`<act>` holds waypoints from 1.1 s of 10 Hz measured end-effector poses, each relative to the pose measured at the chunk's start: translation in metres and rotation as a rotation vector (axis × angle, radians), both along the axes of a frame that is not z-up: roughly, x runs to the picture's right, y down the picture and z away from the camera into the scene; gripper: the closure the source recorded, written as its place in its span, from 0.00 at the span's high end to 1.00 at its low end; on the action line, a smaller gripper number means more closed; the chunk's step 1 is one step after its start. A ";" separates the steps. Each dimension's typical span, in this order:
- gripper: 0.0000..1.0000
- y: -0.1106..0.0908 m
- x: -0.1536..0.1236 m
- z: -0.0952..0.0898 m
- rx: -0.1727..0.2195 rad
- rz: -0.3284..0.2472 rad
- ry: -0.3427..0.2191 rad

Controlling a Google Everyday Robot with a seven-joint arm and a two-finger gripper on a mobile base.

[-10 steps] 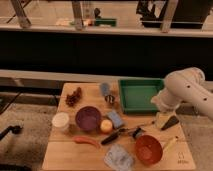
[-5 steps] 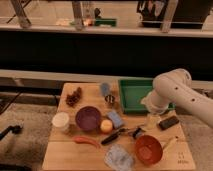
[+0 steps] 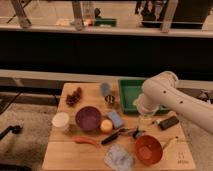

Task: Wipe red bowl with sponge

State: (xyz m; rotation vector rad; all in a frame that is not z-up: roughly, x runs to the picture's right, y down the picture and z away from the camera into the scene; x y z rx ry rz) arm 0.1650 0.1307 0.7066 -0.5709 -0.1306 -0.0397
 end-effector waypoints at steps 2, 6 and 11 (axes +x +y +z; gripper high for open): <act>0.80 0.006 -0.009 0.006 -0.001 0.004 -0.003; 0.80 0.016 -0.038 0.014 0.006 -0.003 -0.045; 0.80 0.015 -0.077 0.019 0.032 -0.055 -0.104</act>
